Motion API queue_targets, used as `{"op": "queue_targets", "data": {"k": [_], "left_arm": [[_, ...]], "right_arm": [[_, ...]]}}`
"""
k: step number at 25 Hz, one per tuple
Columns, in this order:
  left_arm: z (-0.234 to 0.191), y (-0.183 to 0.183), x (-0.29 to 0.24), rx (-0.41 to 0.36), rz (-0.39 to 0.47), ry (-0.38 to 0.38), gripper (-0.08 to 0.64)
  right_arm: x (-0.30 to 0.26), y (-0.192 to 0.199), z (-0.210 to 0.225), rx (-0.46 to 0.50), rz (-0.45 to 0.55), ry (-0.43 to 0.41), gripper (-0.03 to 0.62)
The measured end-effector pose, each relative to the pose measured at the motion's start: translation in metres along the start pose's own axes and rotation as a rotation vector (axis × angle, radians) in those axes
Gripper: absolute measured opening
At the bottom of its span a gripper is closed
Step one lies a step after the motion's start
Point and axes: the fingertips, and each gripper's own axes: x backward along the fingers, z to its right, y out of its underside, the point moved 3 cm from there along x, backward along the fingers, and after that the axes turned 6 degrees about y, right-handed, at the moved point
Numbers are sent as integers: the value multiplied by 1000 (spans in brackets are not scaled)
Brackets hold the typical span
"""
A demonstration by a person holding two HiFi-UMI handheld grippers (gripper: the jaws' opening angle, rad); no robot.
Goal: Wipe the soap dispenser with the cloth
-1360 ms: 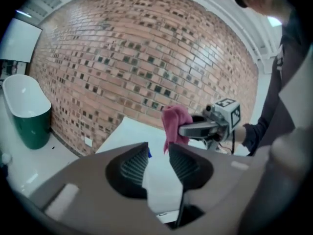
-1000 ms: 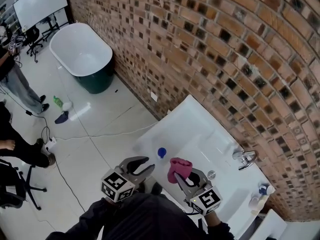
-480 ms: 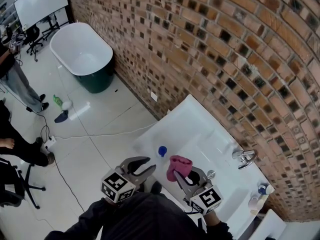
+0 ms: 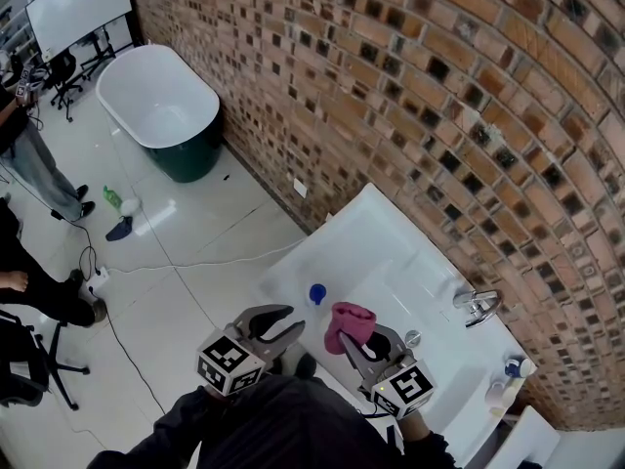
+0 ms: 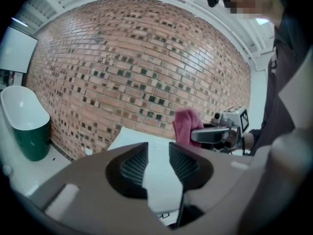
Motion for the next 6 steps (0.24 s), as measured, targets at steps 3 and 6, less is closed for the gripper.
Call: {"op": "queue_targets", "data": {"k": [3, 6], "left_arm": [[0, 0, 0, -1, 0, 3, 130], [0, -1, 0, -3, 1, 5, 130]], "right_arm": [[0, -1, 0, -1, -1, 4, 71], [0, -1, 0, 2, 1, 8, 71]]}}
